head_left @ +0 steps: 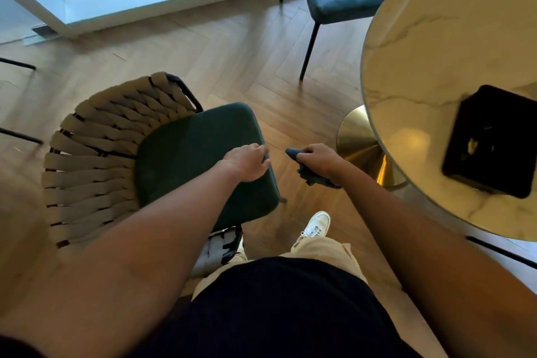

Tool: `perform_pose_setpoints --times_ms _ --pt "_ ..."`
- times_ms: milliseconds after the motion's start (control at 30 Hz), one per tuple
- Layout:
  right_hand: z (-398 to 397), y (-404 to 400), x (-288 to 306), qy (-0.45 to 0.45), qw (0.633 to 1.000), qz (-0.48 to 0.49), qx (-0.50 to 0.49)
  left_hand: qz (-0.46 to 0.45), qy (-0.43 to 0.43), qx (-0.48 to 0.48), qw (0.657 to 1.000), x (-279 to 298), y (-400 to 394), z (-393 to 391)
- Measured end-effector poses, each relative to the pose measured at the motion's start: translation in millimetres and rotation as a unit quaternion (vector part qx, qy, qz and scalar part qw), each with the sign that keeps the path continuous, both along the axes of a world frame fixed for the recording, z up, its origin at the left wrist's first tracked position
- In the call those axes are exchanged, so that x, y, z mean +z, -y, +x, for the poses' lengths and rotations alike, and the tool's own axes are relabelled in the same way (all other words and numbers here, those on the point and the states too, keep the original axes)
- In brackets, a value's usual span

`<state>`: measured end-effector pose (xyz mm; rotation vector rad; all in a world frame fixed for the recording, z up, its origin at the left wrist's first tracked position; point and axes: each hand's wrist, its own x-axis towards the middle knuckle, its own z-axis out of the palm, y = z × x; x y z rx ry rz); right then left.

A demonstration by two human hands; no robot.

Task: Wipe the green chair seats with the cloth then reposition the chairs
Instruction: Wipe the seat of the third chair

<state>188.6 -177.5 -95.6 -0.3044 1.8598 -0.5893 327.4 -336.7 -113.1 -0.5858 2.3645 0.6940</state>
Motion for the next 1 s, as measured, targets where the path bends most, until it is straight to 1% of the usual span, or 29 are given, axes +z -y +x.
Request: perform_pose_setpoints --times_ms 133,300,400,533,700,833,933,1000 --pt "-35.8 -42.7 0.6 0.007 0.999 -0.007 -0.042 0.002 -0.004 -0.002 1.0 -1.9 -46.7 -42.6" --pt "-65.0 -100.0 7.4 0.031 0.998 -0.02 -0.047 -0.013 -0.001 -0.049 0.999 -12.0 -106.8 -85.5" --pt "-66.1 -141.6 12.8 0.052 0.993 -0.023 -0.102 -0.025 -0.003 -0.098 0.995 -13.5 -138.9 -103.5" --pt "-57.4 -195.1 12.7 0.07 0.978 -0.037 -0.194 -0.016 0.008 -0.171 0.985 -10.4 -166.9 -127.4" --pt "-33.8 -251.2 15.5 0.043 0.951 -0.05 -0.301 -0.029 0.0 -0.27 0.962 -13.5 -197.2 -142.9" --pt "-13.1 -288.9 22.1 -0.001 0.93 -0.046 -0.365 -0.036 -0.02 -0.372 0.927 -10.6 -232.2 -157.3" --pt "1.4 -319.5 27.4 -0.036 0.915 -0.048 -0.398 -0.003 -0.03 -0.415 0.909 -4.8 -266.3 -164.5" --pt "12.4 -341.2 31.3 -0.048 0.909 -0.04 -0.413 0.009 -0.021 -0.437 0.899 -4.4 -287.7 -164.5"
